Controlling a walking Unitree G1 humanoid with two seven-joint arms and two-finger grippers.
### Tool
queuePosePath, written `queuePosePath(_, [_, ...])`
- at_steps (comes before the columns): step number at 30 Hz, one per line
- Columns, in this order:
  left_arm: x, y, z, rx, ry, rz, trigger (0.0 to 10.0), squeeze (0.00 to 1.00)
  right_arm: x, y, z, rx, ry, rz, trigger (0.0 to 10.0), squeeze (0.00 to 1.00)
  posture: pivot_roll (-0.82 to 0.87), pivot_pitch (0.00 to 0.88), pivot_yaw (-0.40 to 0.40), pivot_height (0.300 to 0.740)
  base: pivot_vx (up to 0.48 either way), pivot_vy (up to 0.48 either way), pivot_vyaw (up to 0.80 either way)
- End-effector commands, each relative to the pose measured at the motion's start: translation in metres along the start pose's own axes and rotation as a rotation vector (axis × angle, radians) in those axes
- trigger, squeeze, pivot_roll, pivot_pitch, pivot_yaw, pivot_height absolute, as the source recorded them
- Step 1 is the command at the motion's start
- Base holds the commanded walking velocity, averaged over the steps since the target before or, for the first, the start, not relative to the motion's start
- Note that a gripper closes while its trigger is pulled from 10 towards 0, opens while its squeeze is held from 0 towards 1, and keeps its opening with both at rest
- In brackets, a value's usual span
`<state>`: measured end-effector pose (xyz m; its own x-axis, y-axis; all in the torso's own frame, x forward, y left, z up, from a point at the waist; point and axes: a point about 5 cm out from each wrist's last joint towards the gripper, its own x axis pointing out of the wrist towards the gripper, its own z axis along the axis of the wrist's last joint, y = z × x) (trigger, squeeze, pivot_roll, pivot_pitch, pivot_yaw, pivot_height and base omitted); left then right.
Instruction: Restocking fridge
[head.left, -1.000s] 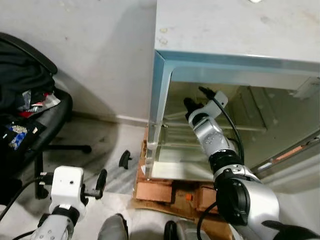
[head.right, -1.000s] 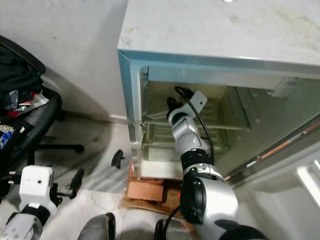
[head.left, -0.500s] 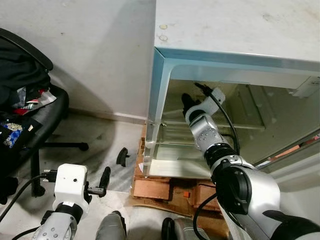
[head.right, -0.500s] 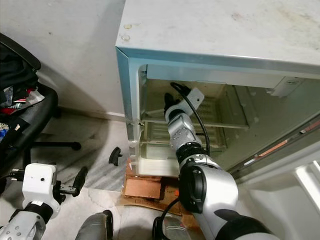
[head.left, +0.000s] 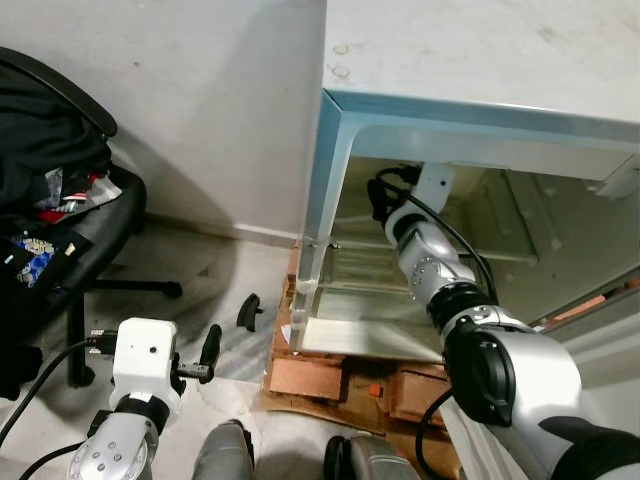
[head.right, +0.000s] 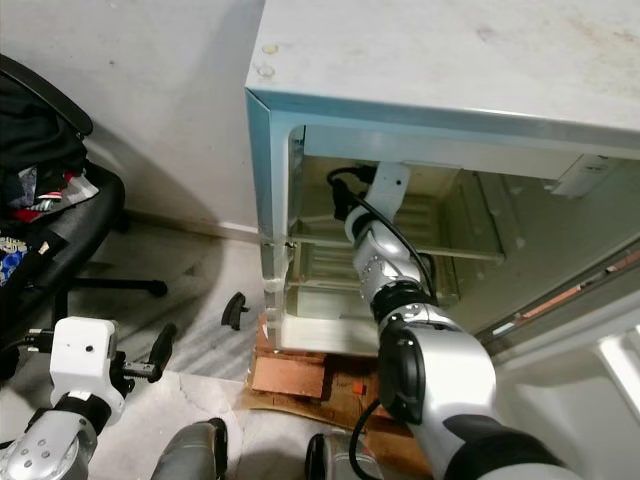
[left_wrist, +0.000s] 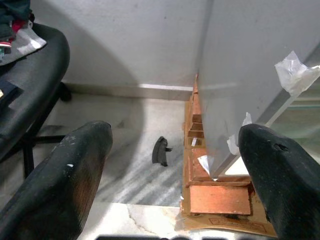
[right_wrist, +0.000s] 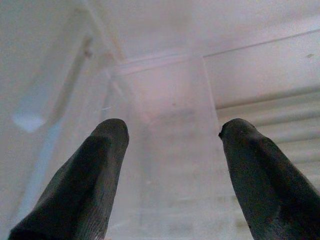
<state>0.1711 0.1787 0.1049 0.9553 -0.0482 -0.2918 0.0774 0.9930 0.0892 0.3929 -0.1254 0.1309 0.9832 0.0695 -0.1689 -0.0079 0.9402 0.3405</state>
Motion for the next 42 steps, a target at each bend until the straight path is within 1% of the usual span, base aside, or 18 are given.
queuePosePath(1, [0.001,0.002,-0.003,0.004,0.012,0.003,10.0,0.00,-0.002,-0.007,-0.005,-0.027,0.024,-0.012,10.0,1.00,0.24,0.167,-0.083,0.740,0.000,0.000,0.00])
queuePosePath(6, [0.008,0.000,-0.001,0.009,-0.003,-0.012,10.0,0.00,-0.003,-0.010,-0.006,-0.084,0.031,0.000,10.0,1.00,0.23,0.154,-0.071,0.740,0.000,0.000,0.00])
queuePosePath(11, [0.012,0.001,0.001,0.015,-0.011,-0.018,10.0,0.00,-0.003,-0.014,-0.004,-0.098,0.022,-0.004,10.0,1.00,0.23,0.142,-0.065,0.740,0.000,0.000,0.00])
queuePosePath(17, [0.021,0.004,0.005,0.023,-0.036,-0.016,10.0,0.00,-0.002,-0.018,0.012,-0.105,-0.051,0.023,10.0,1.00,0.22,0.112,-0.054,0.740,0.000,0.000,0.00])
queuePosePath(20, [0.028,0.004,0.010,0.028,-0.062,-0.019,10.0,0.00,-0.002,-0.018,0.025,-0.129,-0.118,0.076,10.0,1.00,0.20,0.089,-0.047,0.740,0.000,0.000,0.00])
queuePosePath(24, [0.039,0.006,0.016,0.036,-0.093,-0.018,10.0,0.00,-0.004,-0.023,0.033,-0.153,-0.146,0.098,10.0,1.00,0.19,0.069,-0.039,0.740,0.000,0.000,0.00])
queuePosePath(26, [0.042,0.006,0.018,0.041,-0.098,-0.018,10.0,0.00,-0.004,-0.025,0.032,-0.133,-0.140,0.100,10.0,1.00,0.19,0.066,-0.038,0.740,0.000,0.000,0.00])
queuePosePath(31, [0.050,0.012,0.022,0.051,-0.119,-0.012,10.0,0.00,-0.010,-0.027,0.015,-0.076,-0.037,0.160,10.0,1.00,0.17,0.027,-0.026,0.740,0.000,0.000,0.00])
queuePosePath(32, [0.050,0.012,0.022,0.051,-0.119,-0.012,10.0,0.00,-0.010,-0.027,0.015,-0.076,-0.037,0.160,10.0,1.00,0.17,0.027,-0.026,0.740,0.000,0.000,0.00])
queuePosePath(34, [0.054,0.012,0.024,0.060,-0.131,-0.014,10.0,0.00,-0.016,-0.035,-0.005,-0.126,0.074,0.181,10.0,1.00,0.17,0.020,-0.022,0.740,0.000,0.000,0.00])
queuePosePath(35, [0.054,0.012,0.024,0.060,-0.131,-0.014,10.0,0.00,-0.016,-0.035,-0.005,-0.126,0.074,0.181,10.0,1.00,0.17,0.020,-0.022,0.740,0.000,0.000,0.00])
queuePosePath(36, [0.057,0.012,0.025,0.061,-0.141,-0.018,10.0,0.00,-0.020,-0.040,-0.011,-0.131,0.102,0.177,10.0,0.85,0.17,0.013,-0.020,0.740,0.000,0.000,0.00])
queuePosePath(37, [0.058,0.011,0.026,0.061,-0.146,-0.019,10.0,0.00,-0.023,-0.043,-0.011,-0.135,0.090,0.182,10.0,0.65,0.16,0.008,-0.018,0.740,0.000,0.000,0.00])
queuePosePath(38, [0.059,0.012,0.027,0.061,-0.149,-0.020,10.0,0.00,-0.025,-0.044,-0.010,-0.138,0.079,0.186,10.0,0.65,0.16,0.006,-0.017,0.740,0.000,0.000,0.00])
queuePosePath(39, [0.060,0.012,0.027,0.061,-0.152,-0.021,10.0,0.00,-0.028,-0.046,-0.010,-0.137,0.067,0.189,10.0,0.36,0.16,0.002,-0.015,0.740,0.000,0.000,0.00])
queuePosePath(40, [0.061,0.012,0.028,0.060,-0.154,-0.021,10.0,0.00,-0.030,-0.047,-0.009,-0.135,0.060,0.190,10.0,0.36,0.16,0.001,-0.014,0.740,0.000,0.000,0.00])
queuePosePath(41, [0.061,0.012,0.028,0.061,-0.155,-0.022,10.0,0.00,-0.033,-0.048,-0.010,-0.133,0.057,0.188,10.0,0.15,0.16,0.000,-0.012,0.740,0.000,0.000,0.00])
queuePosePath(42, [0.062,0.012,0.028,0.060,-0.160,-0.023,10.0,0.00,-0.039,-0.050,-0.012,-0.136,0.046,0.185,10.0,0.00,0.15,0.000,-0.009,0.740,0.000,0.000,0.00])
